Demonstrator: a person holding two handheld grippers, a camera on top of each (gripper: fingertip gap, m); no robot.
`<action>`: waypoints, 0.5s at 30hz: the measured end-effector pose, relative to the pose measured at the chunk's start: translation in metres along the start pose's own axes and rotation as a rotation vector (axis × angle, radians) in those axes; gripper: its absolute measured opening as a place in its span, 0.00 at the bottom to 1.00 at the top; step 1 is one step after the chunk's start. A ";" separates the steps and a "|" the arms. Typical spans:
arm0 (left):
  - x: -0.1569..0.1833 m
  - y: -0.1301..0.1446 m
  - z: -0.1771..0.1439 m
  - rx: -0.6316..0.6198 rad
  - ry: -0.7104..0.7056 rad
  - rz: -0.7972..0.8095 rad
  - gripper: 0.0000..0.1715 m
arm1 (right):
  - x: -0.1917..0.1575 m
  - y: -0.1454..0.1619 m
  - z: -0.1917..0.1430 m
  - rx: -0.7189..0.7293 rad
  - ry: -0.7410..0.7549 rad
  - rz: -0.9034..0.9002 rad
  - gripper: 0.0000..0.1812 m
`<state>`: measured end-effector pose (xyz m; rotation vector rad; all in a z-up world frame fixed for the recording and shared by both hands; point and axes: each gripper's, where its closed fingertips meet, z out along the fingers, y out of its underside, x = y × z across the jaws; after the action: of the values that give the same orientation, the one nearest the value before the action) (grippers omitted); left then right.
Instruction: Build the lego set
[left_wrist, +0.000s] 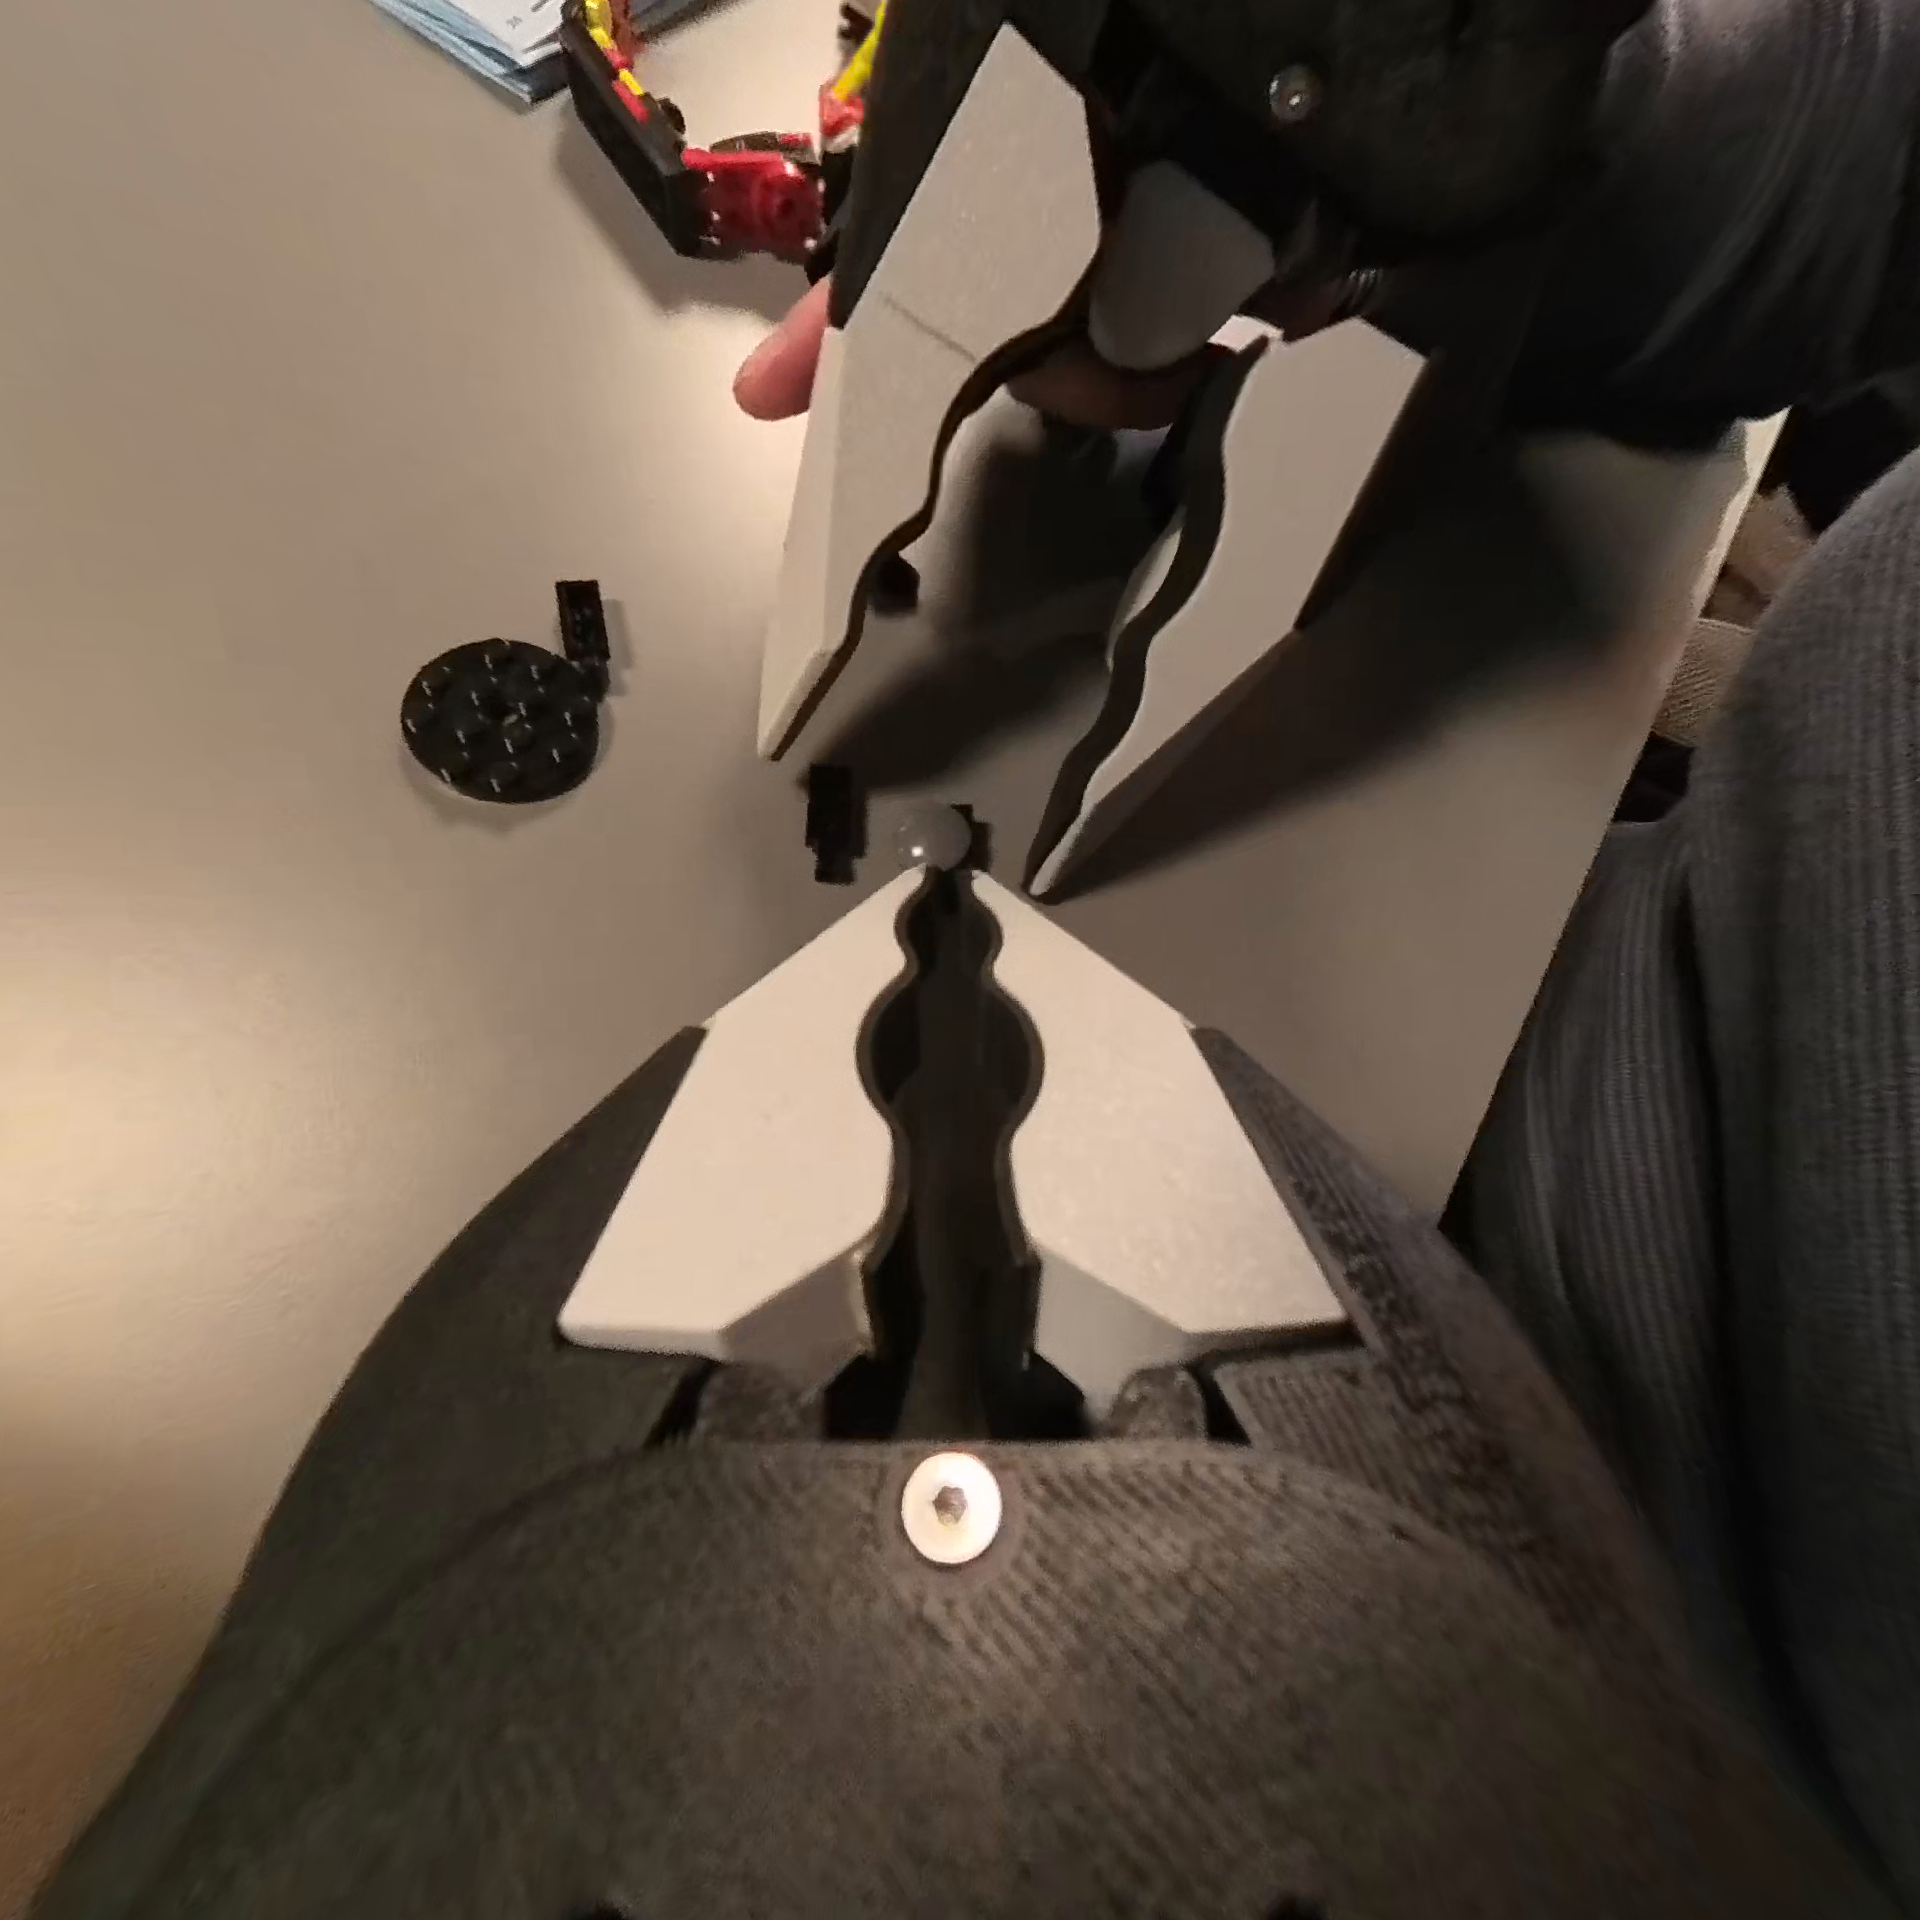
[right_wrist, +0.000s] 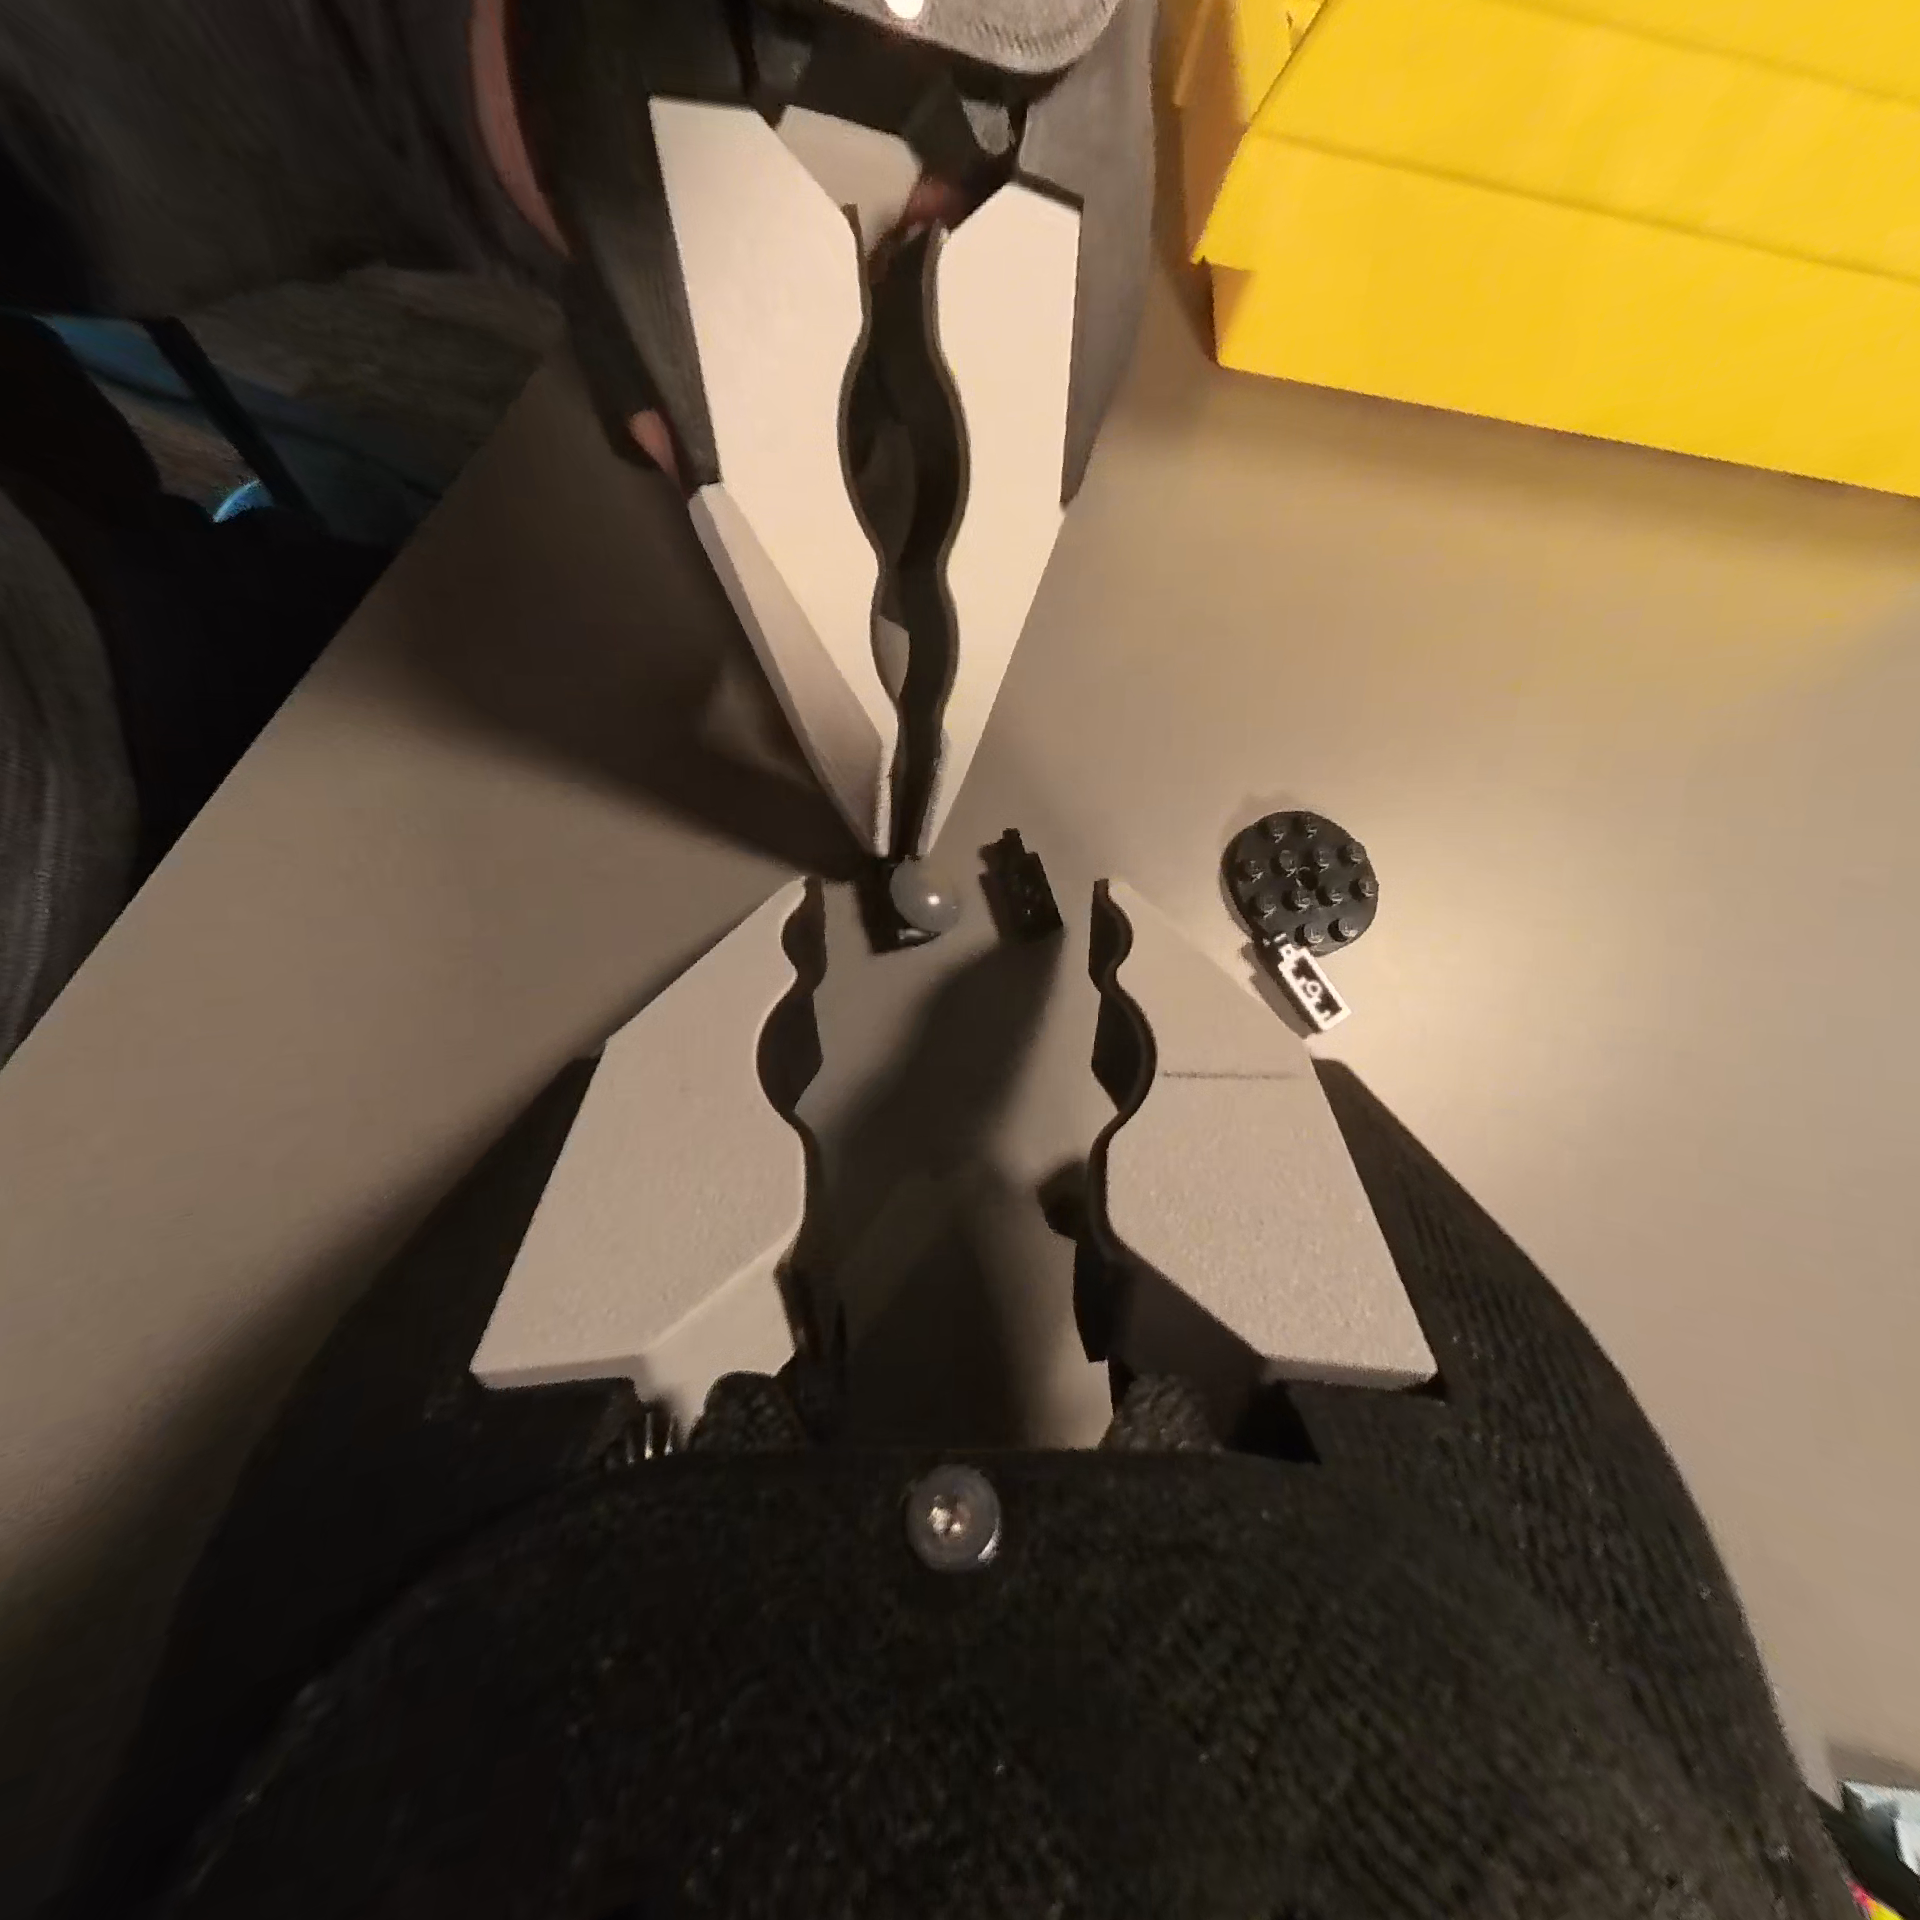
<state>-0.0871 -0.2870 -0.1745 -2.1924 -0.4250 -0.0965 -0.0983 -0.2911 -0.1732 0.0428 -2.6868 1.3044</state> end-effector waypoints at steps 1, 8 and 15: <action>-0.001 -0.001 -0.001 0.010 -0.018 0.022 0.01 | 0.000 0.000 0.000 0.002 -0.003 0.005 0.28; -0.020 -0.012 -0.003 0.049 -0.231 0.211 0.00 | 0.002 0.000 -0.001 0.009 -0.013 0.018 0.27; -0.012 -0.013 -0.001 0.052 -0.189 0.255 0.00 | 0.006 0.001 -0.001 0.004 -0.035 0.043 0.25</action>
<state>-0.1026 -0.2838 -0.1661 -2.1927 -0.2450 0.2595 -0.1039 -0.2893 -0.1728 0.0088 -2.7287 1.3337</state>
